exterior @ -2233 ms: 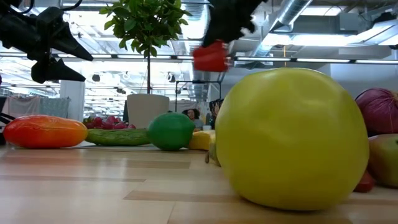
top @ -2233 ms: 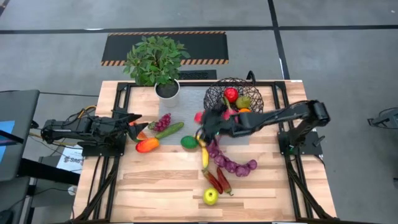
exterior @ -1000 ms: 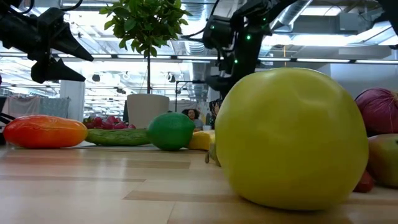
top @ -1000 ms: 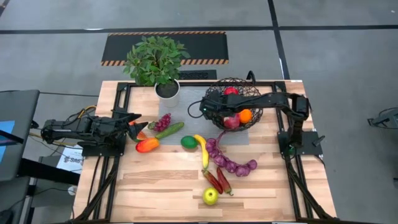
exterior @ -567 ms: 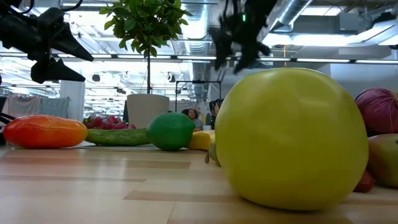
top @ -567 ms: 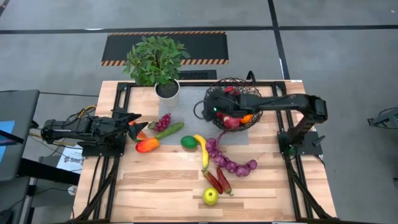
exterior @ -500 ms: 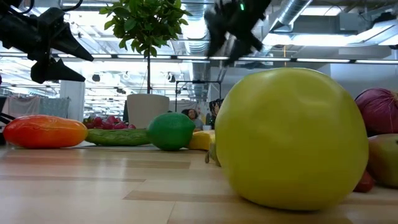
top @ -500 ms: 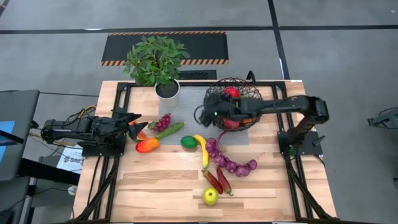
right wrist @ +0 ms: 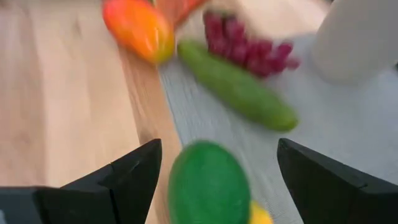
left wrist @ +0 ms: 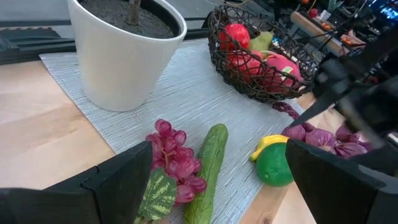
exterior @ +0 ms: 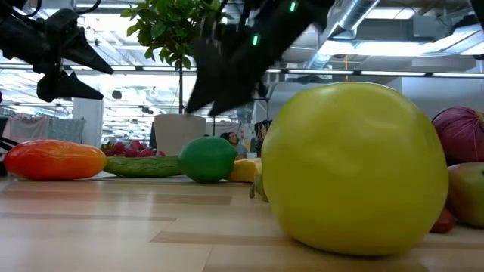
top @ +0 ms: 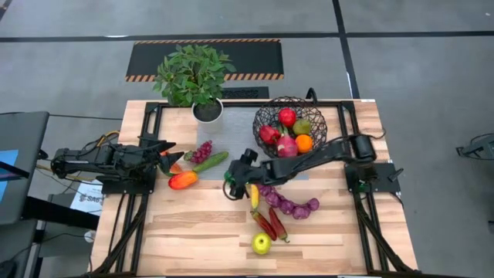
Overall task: Build produce basket
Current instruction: Put the lime into the wire basket, then put the mango into the wire basket
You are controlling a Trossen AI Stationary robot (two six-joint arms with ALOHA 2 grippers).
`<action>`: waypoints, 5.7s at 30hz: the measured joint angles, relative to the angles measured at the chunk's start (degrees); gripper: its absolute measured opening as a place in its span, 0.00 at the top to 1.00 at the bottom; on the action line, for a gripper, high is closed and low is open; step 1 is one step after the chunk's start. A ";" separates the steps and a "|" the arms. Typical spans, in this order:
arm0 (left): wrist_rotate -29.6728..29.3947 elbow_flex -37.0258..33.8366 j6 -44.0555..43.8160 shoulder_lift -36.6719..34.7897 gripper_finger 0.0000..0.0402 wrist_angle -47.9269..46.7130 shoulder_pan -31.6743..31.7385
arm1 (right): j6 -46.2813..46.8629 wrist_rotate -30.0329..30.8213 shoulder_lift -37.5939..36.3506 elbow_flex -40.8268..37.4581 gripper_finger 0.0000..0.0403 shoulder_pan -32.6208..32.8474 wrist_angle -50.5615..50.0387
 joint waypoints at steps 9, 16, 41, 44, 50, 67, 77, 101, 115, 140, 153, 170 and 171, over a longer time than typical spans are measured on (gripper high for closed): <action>-0.18 0.00 0.07 0.00 0.12 -0.37 -0.02 | 1.59 -5.37 5.66 0.09 0.17 -0.95 0.56; -0.67 0.00 0.09 0.00 0.12 -0.74 -0.01 | 2.60 -5.52 5.68 0.04 0.23 -1.25 -1.94; -1.25 0.00 0.00 0.00 0.12 -0.89 0.00 | -5.70 17.15 -17.72 0.07 0.37 -7.61 -6.45; -1.26 0.00 -0.01 0.00 0.12 -0.89 0.00 | -3.76 19.55 -20.17 0.04 0.37 -11.32 -11.53; -1.25 0.00 0.00 0.00 0.12 -0.91 -0.01 | -2.87 18.17 -18.99 -0.04 0.37 -18.62 -18.92; -2.76 0.00 0.13 0.00 0.12 -0.98 0.01 | -2.74 7.22 -11.21 -6.56 0.36 -29.76 -19.07; -3.21 0.00 0.09 0.00 0.12 -1.00 0.01 | -3.60 1.73 -11.81 -6.56 0.14 -31.92 -18.86; 2.80 0.00 0.11 0.02 0.12 -0.34 -0.04 | -15.42 -10.60 -11.62 0.03 0.06 -11.07 8.41; 1.93 0.00 0.13 0.02 0.12 -0.35 -0.04 | -15.01 -22.06 12.80 14.36 0.07 -8.96 30.84; 0.00 0.02 13.45 0.00 0.12 15.87 -0.04 | -11.87 -32.90 41.44 50.93 0.07 -7.36 18.88; 0.92 0.02 13.31 -0.02 0.12 15.50 -0.04 | -12.20 -32.62 41.46 50.98 0.07 -7.92 5.97; 0.96 0.02 13.22 -0.02 0.12 14.22 -0.03 | -10.32 -27.85 34.90 50.88 0.38 -6.67 -0.23; 0.99 0.02 13.20 -0.02 0.12 13.98 -0.04 | -11.38 -27.83 33.58 50.90 0.37 -6.67 -2.13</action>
